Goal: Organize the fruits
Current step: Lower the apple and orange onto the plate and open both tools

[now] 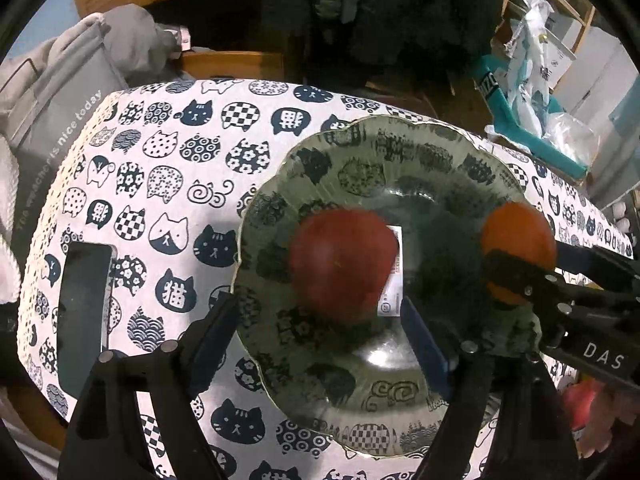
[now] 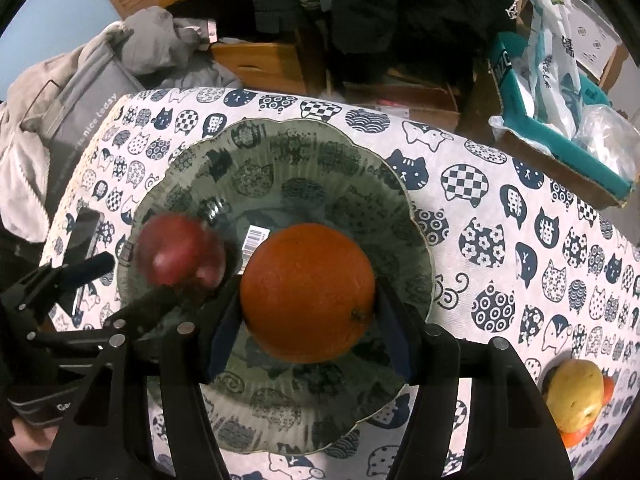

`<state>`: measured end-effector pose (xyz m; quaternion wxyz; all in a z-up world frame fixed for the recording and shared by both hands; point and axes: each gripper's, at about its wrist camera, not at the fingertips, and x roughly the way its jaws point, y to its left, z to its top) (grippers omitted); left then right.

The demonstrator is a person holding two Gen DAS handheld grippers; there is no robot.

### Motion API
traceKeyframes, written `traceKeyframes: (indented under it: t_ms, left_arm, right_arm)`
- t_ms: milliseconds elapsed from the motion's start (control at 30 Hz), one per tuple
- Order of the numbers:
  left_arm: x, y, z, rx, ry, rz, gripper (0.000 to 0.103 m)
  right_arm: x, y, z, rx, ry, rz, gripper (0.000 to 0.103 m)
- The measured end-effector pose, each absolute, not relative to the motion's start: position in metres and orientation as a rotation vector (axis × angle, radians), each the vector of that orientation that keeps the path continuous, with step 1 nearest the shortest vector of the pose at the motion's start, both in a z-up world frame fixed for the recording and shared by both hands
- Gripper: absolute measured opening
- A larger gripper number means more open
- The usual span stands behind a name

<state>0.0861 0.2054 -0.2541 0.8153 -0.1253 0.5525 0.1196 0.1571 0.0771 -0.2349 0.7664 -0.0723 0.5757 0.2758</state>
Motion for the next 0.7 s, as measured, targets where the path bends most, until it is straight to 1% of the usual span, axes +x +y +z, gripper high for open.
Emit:
traceKeyframes:
  t_ms: [500,633,700]
  left_arm:
    - [0.075,0.212,-0.246,-0.317,1.169,0.270,0.084]
    - [0.072,0.213,-0.241,-0.332,1.162,0.271,0.084]
    - [0.070,0.214,-0.239,-0.345,1.160,0.268,0.084]
  right_arm:
    - [0.154,0.080,-0.248,-0.171,1.314,0.593,0.066]
    - [0.153,0.078,-0.233,-0.131,1.254,0.609,0.079]
    - [0.153,0.079,-0.226,-0.136,1.234,0.613,0.079]
